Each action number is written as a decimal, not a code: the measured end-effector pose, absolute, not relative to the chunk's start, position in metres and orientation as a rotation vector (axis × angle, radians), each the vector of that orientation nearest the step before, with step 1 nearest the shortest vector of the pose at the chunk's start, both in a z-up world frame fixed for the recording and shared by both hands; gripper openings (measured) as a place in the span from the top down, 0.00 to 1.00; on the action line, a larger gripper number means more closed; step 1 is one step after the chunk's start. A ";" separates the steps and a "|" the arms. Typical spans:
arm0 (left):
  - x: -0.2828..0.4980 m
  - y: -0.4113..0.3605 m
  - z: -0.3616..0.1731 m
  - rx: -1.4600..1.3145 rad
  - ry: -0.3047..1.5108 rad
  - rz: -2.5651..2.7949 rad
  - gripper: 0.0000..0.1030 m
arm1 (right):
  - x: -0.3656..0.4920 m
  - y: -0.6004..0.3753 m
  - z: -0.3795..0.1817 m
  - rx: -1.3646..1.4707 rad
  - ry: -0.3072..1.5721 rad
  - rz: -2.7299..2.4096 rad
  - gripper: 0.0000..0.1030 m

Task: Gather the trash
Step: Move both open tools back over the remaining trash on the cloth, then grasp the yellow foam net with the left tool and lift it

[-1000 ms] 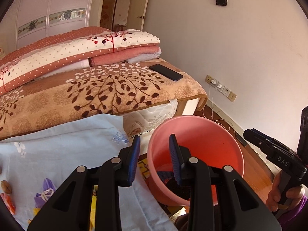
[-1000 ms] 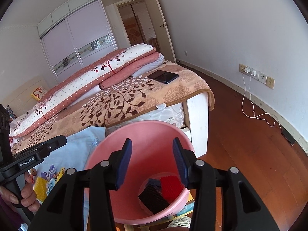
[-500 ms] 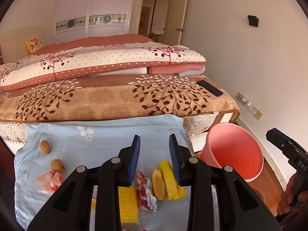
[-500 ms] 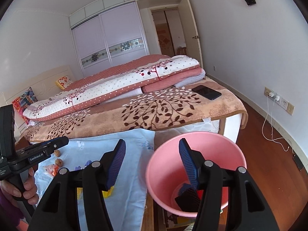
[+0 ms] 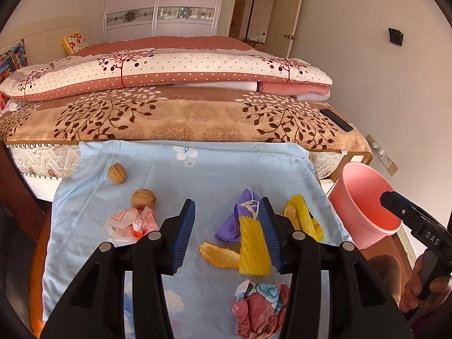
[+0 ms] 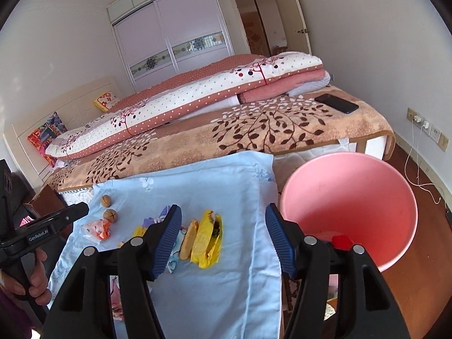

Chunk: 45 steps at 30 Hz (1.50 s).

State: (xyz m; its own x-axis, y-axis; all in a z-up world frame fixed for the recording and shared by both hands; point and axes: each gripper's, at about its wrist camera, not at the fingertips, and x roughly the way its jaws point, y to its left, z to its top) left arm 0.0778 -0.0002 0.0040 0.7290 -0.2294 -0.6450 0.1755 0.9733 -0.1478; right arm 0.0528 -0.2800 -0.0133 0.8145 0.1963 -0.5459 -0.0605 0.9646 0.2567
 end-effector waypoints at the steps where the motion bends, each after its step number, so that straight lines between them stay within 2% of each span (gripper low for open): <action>1: 0.077 0.000 -0.001 -0.080 0.733 -0.234 0.54 | 0.052 -0.276 -0.017 0.223 0.612 0.137 0.41; 11: 0.071 -0.033 -0.046 0.052 0.820 -0.343 0.54 | 0.046 -0.262 -0.042 0.217 0.706 0.161 0.41; 23: 0.089 -0.031 -0.073 0.031 0.904 -0.357 0.55 | 0.051 -0.258 -0.056 0.264 0.783 0.170 0.41; 26: 0.090 -0.033 -0.075 0.035 0.915 -0.360 0.64 | 0.047 -0.258 -0.053 0.274 0.782 0.169 0.41; 31: 0.091 -0.036 -0.078 0.016 0.939 -0.366 0.88 | 0.035 -0.261 -0.047 0.312 0.768 0.163 0.41; 45: 0.064 0.010 -0.015 -0.067 0.743 -0.347 0.92 | 0.024 -0.249 -0.041 0.371 0.779 0.193 0.41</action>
State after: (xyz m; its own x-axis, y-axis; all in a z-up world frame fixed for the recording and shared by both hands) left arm 0.0645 0.0104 -0.0151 0.6825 -0.3329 -0.6507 0.2861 0.9409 -0.1813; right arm 0.0245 -0.2494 -0.0406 0.6981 0.3036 -0.6484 -0.0331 0.9183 0.3944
